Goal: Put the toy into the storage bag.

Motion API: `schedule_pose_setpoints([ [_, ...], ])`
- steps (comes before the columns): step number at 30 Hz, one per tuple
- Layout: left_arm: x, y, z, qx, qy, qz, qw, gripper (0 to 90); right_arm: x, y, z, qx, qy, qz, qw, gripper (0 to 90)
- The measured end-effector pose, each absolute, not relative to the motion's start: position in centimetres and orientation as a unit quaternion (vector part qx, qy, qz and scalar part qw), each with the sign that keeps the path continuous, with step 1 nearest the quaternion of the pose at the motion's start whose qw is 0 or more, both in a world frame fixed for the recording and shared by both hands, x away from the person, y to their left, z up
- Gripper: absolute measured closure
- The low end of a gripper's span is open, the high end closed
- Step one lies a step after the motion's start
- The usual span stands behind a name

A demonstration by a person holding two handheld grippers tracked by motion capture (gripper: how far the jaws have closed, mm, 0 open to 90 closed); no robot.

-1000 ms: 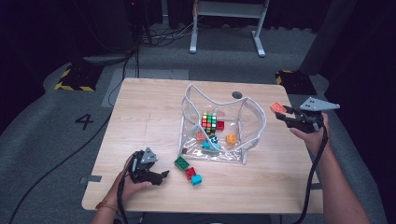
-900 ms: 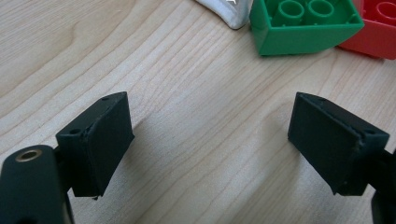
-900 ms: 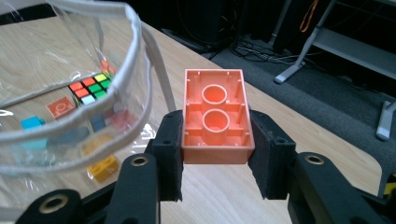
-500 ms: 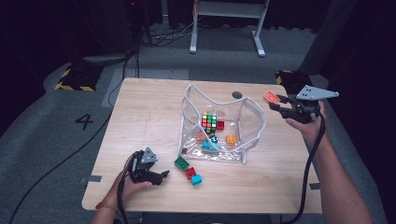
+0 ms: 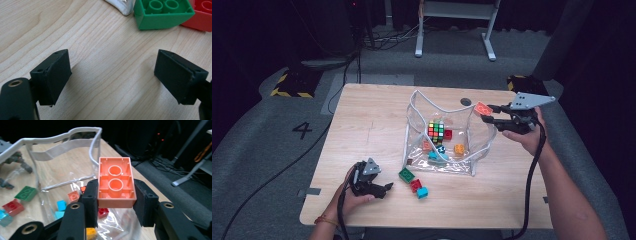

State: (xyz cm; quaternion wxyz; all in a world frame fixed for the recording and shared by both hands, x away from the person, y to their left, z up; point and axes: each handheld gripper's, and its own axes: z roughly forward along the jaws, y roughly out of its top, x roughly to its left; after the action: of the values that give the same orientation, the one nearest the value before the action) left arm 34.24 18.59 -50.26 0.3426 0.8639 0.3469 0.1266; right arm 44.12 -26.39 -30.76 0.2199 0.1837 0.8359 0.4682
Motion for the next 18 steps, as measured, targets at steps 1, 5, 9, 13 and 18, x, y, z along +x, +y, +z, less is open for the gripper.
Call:
schedule_pose_setpoints([
  [1,34.2,18.6,-50.3,0.864,0.347,0.127,0.343,14.0,44.1,-26.0,-30.8,0.179,0.838,0.467,0.216,59.0],
  [5,34.2,18.6,-50.3,0.864,0.348,0.125,0.343,14.0,44.1,-24.4,-30.9,0.15,0.851,0.46,0.207,59.0],
  [9,34.2,18.6,-50.3,0.864,0.347,0.125,0.343,14.0,44.0,-22.8,-31.3,0.123,0.864,0.45,0.188,59.0],
  [13,34.2,18.6,-50.3,0.864,0.347,0.125,0.343,14.0,43.9,-21.1,-31.6,0.095,0.885,0.419,0.181,59.0],
  [18,34.2,18.6,-50.3,0.864,0.347,0.125,0.343,14.0,44.4,-19.4,-32.0,0.087,0.903,0.377,0.185,59.0],
])
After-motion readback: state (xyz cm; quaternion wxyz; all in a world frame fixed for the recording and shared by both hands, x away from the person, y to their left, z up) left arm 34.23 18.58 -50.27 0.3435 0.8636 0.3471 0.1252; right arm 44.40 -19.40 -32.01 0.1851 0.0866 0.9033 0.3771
